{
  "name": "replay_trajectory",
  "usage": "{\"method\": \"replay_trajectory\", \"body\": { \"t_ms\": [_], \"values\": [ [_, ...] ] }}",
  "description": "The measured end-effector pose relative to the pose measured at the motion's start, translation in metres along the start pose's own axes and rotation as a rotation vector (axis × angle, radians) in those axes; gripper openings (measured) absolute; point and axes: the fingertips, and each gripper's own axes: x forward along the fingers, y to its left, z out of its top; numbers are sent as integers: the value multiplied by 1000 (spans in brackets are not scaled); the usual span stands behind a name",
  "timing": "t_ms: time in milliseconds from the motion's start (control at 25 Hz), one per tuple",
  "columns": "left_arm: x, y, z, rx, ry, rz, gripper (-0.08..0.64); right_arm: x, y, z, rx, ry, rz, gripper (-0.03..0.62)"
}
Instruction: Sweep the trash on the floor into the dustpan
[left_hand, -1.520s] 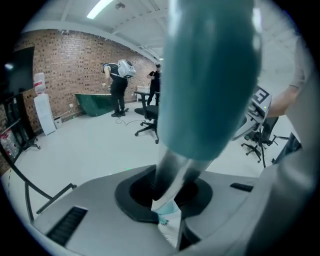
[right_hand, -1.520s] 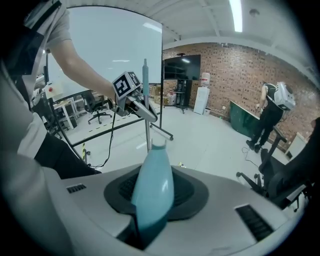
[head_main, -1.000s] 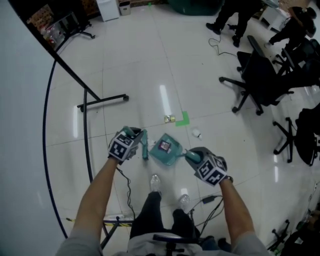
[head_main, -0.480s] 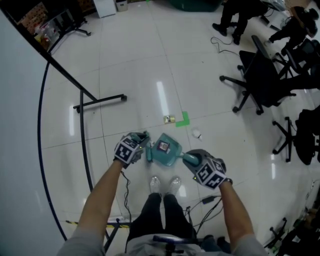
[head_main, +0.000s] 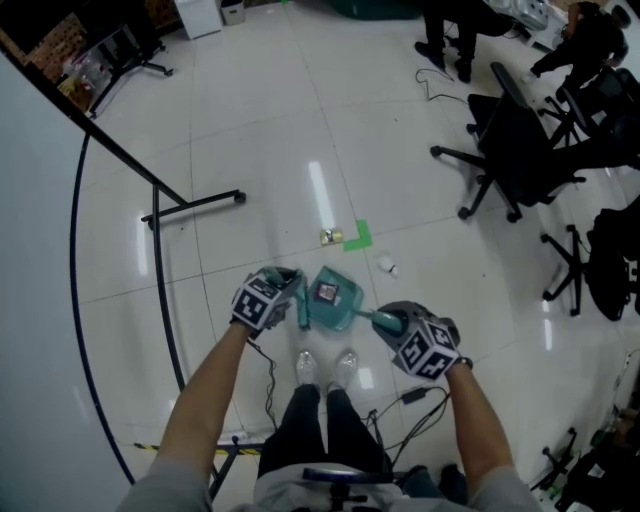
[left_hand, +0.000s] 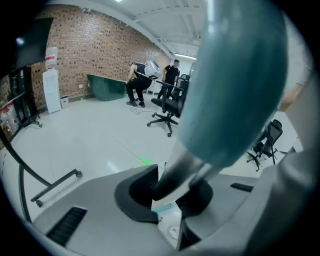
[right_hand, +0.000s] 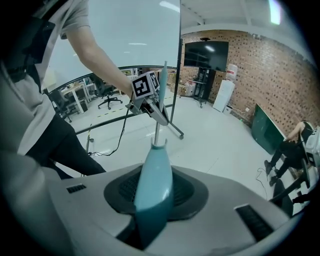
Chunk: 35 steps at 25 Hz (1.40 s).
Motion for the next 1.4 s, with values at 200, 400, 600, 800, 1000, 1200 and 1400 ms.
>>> {"method": "replay_trajectory", "body": {
  "t_ms": [200, 400, 600, 800, 1000, 1200, 1400],
  "values": [
    [-17, 14, 0, 27, 15, 38, 40, -5, 1, -10, 33, -7, 3, 102],
    [-29, 25, -14, 29, 37, 69, 40, 7, 4, -10, 27, -3, 21, 102],
    [-30, 26, -26, -8, 38, 70, 40, 10, 2, -11, 56, -8, 26, 103],
    [-13, 3, -25, -49, 15, 11, 43, 10, 5, -15, 74, -19, 25, 103],
    [4, -32, -21, -56, -8, -64, 44, 11, 6, -25, 108, -25, 15, 103],
    [10, -68, -6, -7, 1, -167, 44, 7, 6, -31, 113, -31, 9, 103],
    [2, -59, 6, -1, 3, -149, 40, -4, 9, -36, 117, -69, -20, 101]
  ]
}}
